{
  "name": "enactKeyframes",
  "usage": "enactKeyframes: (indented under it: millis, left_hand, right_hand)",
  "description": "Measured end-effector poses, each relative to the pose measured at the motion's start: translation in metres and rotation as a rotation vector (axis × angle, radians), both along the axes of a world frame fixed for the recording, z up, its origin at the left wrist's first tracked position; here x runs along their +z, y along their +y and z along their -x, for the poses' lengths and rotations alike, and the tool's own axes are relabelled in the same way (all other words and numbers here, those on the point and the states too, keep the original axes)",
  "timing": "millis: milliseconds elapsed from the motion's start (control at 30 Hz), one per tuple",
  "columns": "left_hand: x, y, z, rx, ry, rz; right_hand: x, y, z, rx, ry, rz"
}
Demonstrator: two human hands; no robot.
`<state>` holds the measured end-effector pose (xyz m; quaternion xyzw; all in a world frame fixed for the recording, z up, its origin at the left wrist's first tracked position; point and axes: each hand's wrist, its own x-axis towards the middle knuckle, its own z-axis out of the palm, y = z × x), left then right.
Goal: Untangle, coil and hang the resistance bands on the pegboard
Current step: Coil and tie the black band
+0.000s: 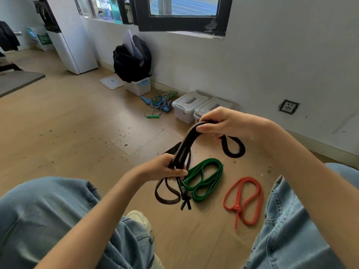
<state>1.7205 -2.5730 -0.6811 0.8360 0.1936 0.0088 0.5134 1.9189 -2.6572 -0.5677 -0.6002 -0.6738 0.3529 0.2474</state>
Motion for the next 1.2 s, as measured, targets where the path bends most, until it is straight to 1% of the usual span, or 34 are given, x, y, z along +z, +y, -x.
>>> enactKeyframes:
  millis: [33, 67, 133, 167, 233, 300, 367, 433, 500, 533, 600, 667, 700, 733, 833, 867, 933, 967, 1033, 1100, 1133, 1167, 1200]
  left_hand:
    - [0.003, 0.002, 0.0, 0.041, -0.041, 0.021]
    - [0.008, 0.005, 0.001, 0.085, -0.082, 0.043]
    - [0.021, 0.011, 0.004, 0.13, -0.124, 0.045]
    - [0.028, 0.012, 0.005, 0.117, -0.113, 0.023]
    - [0.042, 0.007, 0.001, 0.027, -0.064, -0.048]
    - [0.053, 0.0, -0.008, -0.062, -0.034, -0.111]
    - [0.061, -0.004, -0.013, -0.1, -0.003, -0.148]
    - [0.066, -0.004, -0.013, -0.098, 0.037, -0.12]
    - [0.07, -0.003, -0.01, -0.103, 0.058, -0.074]
    - [0.071, -0.003, -0.008, -0.115, 0.069, -0.064]
    - [0.072, -0.005, -0.006, -0.14, 0.102, -0.061]
    - [0.073, -0.006, -0.007, -0.153, 0.134, -0.065]
    - [0.074, -0.006, -0.008, -0.154, 0.141, -0.065]
    - [0.075, -0.006, -0.008, -0.155, 0.138, -0.061]
    - [0.079, -0.004, -0.007, -0.162, 0.104, -0.047]
    - [0.08, -0.003, -0.006, -0.163, 0.086, -0.033]
    - [0.081, -0.001, -0.006, -0.141, 0.017, 0.0]
    - [0.081, 0.0, -0.007, -0.12, -0.03, -0.017]
    - [0.079, 0.004, -0.007, -0.074, -0.099, -0.161]
    - [0.07, 0.01, -0.006, -0.002, -0.086, -0.417]
    - [0.068, 0.011, -0.005, 0.044, -0.076, -0.498]
    - [0.066, 0.011, -0.004, 0.071, -0.103, -0.497]
    - [0.065, 0.01, -0.003, 0.071, -0.164, -0.433]
  right_hand:
    - [-0.001, 0.0, -0.005, -0.004, -0.013, -0.01]
    - [-0.002, -0.001, -0.012, 0.0, -0.053, 0.027]
    - [-0.011, -0.005, -0.022, 0.023, -0.137, 0.199]
    - [-0.018, -0.007, -0.024, 0.038, -0.144, 0.279]
    - [-0.034, -0.009, -0.02, 0.08, -0.072, 0.318]
    - [-0.048, -0.009, -0.007, 0.128, 0.073, 0.288]
    - [-0.057, -0.009, 0.006, 0.137, 0.177, 0.222]
    - [-0.058, -0.01, 0.011, 0.146, 0.254, 0.18]
    - [-0.051, -0.013, 0.009, 0.178, 0.278, 0.211]
    - [-0.047, -0.013, 0.007, 0.206, 0.252, 0.252]
    - [-0.039, -0.012, 0.003, 0.268, 0.11, 0.319]
    - [-0.038, -0.01, 0.003, 0.301, -0.029, 0.324]
    - [-0.038, -0.01, 0.003, 0.3, -0.04, 0.308]
    - [-0.04, -0.01, 0.002, 0.287, -0.001, 0.281]
    - [-0.042, -0.015, 0.001, 0.207, 0.242, 0.203]
    - [-0.043, -0.016, 0.002, 0.186, 0.292, 0.17]
    - [-0.041, -0.015, 0.004, 0.15, 0.306, 0.078]
    - [-0.039, -0.013, 0.005, 0.134, 0.309, 0.041]
    - [-0.031, -0.009, 0.004, 0.096, 0.344, 0.014]
    - [-0.023, -0.007, 0.001, 0.073, 0.386, 0.027]
    - [-0.021, -0.007, 0.0, 0.07, 0.412, 0.034]
    - [-0.019, -0.007, -0.001, 0.065, 0.455, 0.038]
    - [-0.018, -0.008, -0.002, 0.057, 0.515, 0.043]
